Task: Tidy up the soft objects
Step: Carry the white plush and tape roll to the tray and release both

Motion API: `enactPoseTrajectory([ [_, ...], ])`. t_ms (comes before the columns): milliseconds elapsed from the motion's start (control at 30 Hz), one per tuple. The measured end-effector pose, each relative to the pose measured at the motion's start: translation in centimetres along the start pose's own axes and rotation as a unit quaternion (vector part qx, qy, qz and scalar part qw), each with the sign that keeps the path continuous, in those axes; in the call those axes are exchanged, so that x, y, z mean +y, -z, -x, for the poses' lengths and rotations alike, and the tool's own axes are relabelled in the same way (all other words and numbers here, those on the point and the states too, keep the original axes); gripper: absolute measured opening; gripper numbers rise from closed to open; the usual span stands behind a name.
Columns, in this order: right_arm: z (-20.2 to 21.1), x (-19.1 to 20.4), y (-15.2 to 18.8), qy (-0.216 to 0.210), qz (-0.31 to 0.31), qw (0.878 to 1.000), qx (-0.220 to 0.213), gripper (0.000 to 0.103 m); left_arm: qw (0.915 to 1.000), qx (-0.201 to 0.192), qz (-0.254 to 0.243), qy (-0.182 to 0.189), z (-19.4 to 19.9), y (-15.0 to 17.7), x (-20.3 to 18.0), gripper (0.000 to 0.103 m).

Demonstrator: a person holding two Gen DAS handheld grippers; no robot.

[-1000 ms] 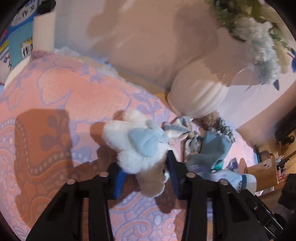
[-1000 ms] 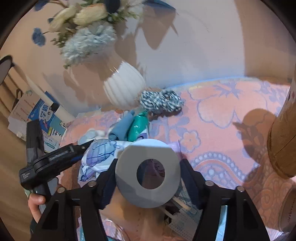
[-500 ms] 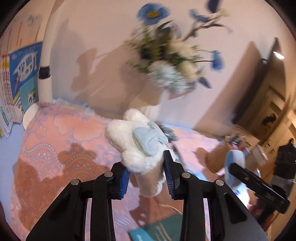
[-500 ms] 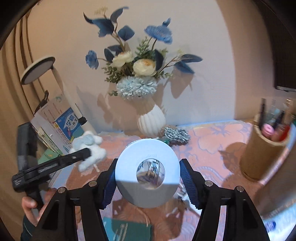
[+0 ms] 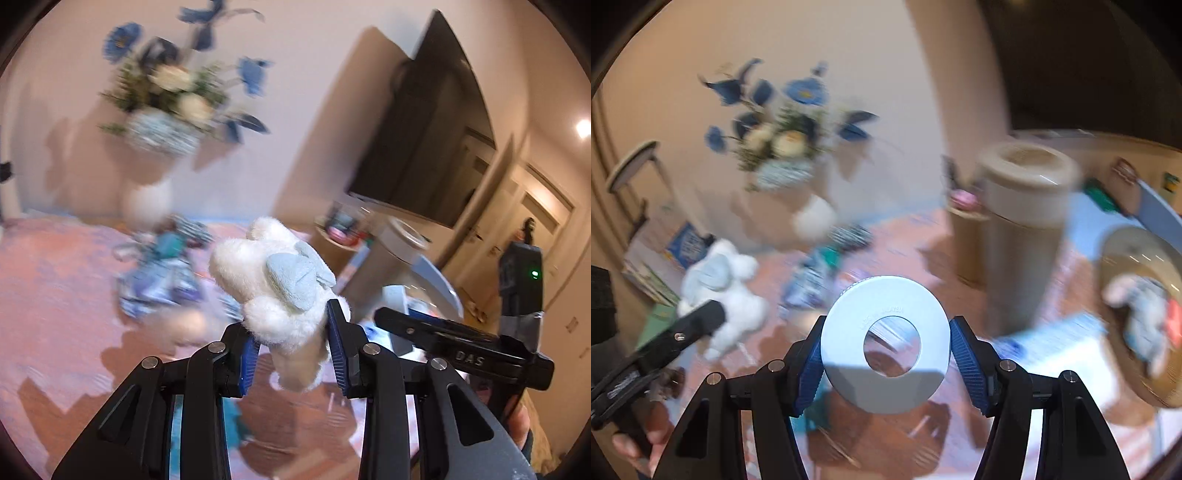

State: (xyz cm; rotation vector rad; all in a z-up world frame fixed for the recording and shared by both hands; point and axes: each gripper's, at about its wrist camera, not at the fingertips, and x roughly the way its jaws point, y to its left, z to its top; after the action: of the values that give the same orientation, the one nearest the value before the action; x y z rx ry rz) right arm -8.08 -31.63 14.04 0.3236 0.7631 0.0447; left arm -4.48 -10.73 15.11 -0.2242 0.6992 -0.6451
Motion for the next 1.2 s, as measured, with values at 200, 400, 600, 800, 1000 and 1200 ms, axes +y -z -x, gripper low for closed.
enactPoseTrajectory([
  [200, 4.7, -7.4, 0.8, 0.036, -0.063, 0.997, -0.031, 0.063, 0.9972, 0.035, -0.049, 0.043, -3.5, 0.8, -6.3, 0.030],
  [400, 9.3, -15.4, 0.2, 0.073, -0.134, 0.985, -0.078, 0.063, 0.9864, 0.061, -0.119, 0.095, -6.7, 0.7, -14.1, 0.031],
  [600, 11.5, -22.6, -0.8, 0.102, -0.204, 0.968, -0.103, 0.063, 0.9737, 0.083, -0.177, 0.117, -11.3, 0.3, -20.5, 0.031],
  [800, 10.2, -27.5, -1.3, 0.114, -0.255, 0.956, -0.092, 0.063, 0.9647, 0.119, -0.209, 0.107, -17.7, 0.5, -24.3, 0.031],
  [1000, 8.3, -29.8, -1.3, 0.129, -0.273, 0.951, -0.068, 0.064, 0.9602, 0.145, -0.218, 0.096, -21.7, 1.3, -25.2, 0.032],
  [1200, 7.1, -31.1, -0.6, 0.120, -0.289, 0.948, -0.052, 0.069, 0.9561, 0.174, -0.216, 0.096, -23.5, 2.1, -25.6, 0.057],
])
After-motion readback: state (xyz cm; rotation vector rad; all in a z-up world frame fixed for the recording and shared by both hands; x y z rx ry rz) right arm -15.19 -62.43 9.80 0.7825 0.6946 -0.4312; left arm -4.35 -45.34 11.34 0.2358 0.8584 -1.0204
